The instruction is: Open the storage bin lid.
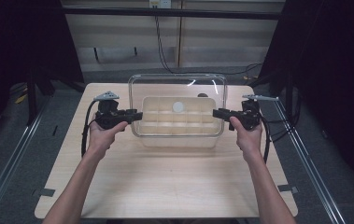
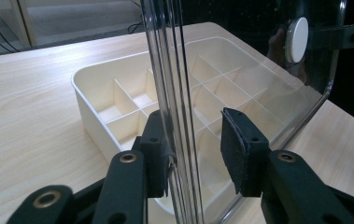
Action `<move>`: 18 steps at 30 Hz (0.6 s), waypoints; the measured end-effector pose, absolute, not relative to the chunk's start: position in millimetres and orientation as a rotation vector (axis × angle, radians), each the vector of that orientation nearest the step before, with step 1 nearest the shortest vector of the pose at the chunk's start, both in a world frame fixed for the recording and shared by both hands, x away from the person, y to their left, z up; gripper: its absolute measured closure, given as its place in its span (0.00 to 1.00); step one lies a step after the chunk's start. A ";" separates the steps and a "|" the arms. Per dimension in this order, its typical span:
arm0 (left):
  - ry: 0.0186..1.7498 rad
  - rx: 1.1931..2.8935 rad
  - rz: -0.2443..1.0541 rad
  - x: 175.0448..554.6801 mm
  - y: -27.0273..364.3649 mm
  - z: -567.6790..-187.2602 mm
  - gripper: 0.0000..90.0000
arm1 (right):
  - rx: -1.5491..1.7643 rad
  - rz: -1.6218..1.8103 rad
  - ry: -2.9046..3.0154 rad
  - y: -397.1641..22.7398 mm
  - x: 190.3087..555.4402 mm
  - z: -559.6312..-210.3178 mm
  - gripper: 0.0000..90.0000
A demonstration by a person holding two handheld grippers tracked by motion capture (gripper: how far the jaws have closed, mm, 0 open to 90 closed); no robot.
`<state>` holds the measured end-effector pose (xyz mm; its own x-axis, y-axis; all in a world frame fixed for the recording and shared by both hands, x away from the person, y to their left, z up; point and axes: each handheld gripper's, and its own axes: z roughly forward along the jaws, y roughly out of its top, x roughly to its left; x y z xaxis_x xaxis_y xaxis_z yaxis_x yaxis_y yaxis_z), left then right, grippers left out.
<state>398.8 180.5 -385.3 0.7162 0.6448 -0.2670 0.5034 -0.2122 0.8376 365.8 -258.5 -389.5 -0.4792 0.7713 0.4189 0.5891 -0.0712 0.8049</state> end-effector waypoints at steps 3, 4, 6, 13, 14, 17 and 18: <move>0.886 1.870 0.165 395.6 183.9 -386.4 0.71 | 1.502 1.593 2.018 -256.8 362.8 -390.7 0.69; 0.888 1.867 0.165 394.5 184.2 -386.7 0.71 | 1.496 1.594 2.020 -256.2 362.2 -391.5 0.69; 0.890 1.867 0.167 392.3 185.3 -387.2 0.71 | 1.493 1.584 2.023 -254.5 360.6 -392.2 0.69; 0.888 1.859 0.169 380.6 188.7 -388.0 0.71 | 1.486 1.602 2.026 -252.4 353.1 -392.5 0.69; 0.888 1.859 0.169 380.6 188.7 -388.0 0.71 | 1.486 1.601 2.027 -252.3 352.1 -392.6 0.69; 0.896 1.862 0.159 375.7 190.7 -392.3 0.71 | 1.484 1.606 2.028 -251.8 349.1 -393.2 0.69; 0.901 1.865 0.157 375.1 190.8 -393.2 0.71 | 1.486 1.602 2.032 -251.3 348.0 -393.4 0.69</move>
